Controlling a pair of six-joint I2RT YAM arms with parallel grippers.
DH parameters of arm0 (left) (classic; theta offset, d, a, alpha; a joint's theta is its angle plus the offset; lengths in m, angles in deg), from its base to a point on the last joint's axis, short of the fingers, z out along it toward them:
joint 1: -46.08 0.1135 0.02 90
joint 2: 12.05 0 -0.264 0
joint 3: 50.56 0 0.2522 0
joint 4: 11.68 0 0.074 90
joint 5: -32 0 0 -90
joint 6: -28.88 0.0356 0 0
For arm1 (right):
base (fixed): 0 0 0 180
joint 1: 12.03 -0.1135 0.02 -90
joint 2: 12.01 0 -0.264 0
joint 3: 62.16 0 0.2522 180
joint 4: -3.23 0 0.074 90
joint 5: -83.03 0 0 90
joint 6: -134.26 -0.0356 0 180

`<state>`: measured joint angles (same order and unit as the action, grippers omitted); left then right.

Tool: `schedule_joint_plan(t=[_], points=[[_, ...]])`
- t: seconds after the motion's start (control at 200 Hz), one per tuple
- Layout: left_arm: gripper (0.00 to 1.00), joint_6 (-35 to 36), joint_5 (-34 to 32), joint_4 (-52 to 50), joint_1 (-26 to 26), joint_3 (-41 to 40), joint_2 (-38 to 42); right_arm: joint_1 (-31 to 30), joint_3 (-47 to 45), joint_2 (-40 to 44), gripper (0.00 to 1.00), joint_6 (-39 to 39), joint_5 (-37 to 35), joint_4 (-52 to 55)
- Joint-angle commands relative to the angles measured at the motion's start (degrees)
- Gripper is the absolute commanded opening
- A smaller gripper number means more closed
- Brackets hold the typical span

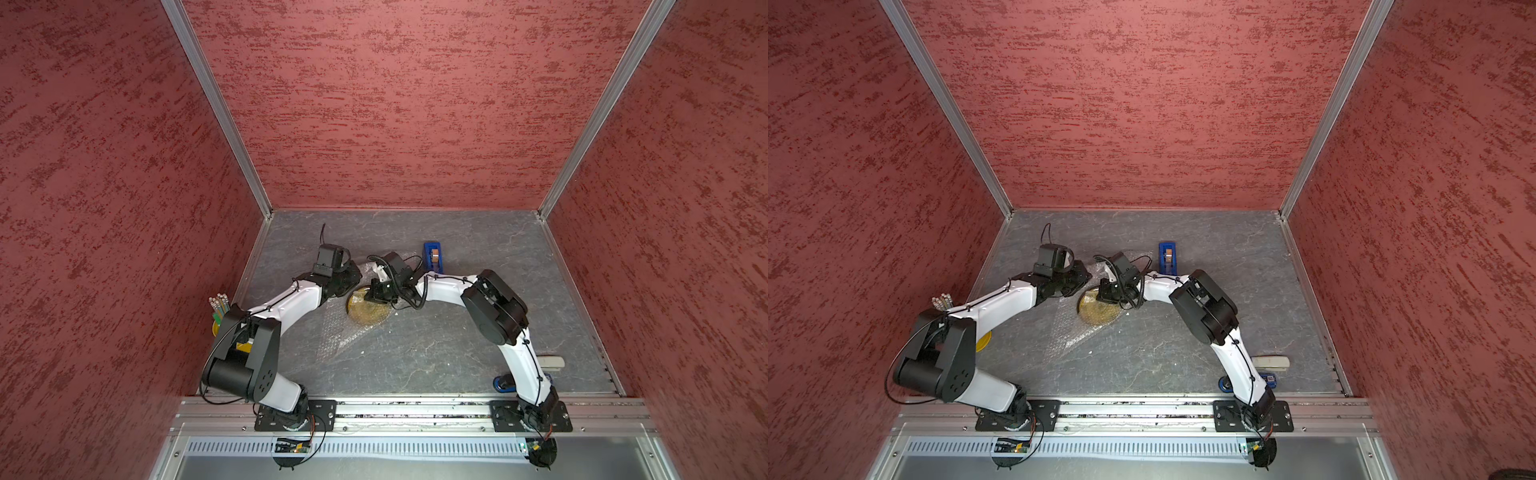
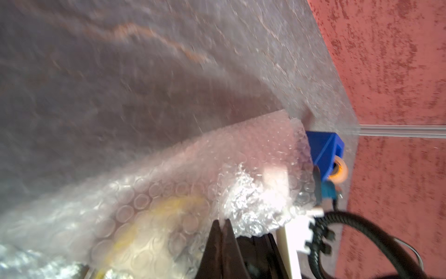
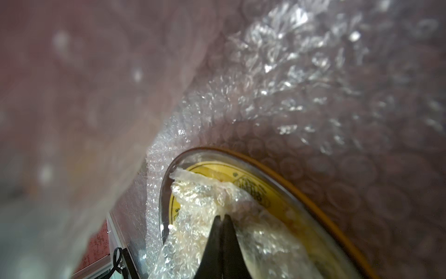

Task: Wrap dinner plates in bubble wrap
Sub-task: Wrap the plate in the bubble wrap.

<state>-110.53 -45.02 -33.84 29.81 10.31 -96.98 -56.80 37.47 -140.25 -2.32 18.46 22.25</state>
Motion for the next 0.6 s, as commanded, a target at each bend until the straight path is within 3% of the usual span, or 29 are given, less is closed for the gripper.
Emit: schedule_joint_plan(t=[0.0,0.125,0.296,0.596], points=[[0.00,-5.27,-0.45,2.82,-2.84,-2.77,1.90,0.04,-1.84,-2.63,0.04,-1.04,-1.96,2.62],[0.00,-8.83,-3.67,2.05,-6.01,-5.71,1.16,0.04,-2.27,-2.19,0.04,-1.31,-1.97,2.05],[0.00,-14.21,-7.10,-1.79,-6.62,-8.50,-1.16,0.04,-2.94,-1.34,0.03,-2.01,-1.72,0.95],[0.00,-15.01,-8.43,-0.87,-5.25,-10.65,-5.05,0.04,-2.16,2.16,0.04,-1.91,-3.58,2.11]])
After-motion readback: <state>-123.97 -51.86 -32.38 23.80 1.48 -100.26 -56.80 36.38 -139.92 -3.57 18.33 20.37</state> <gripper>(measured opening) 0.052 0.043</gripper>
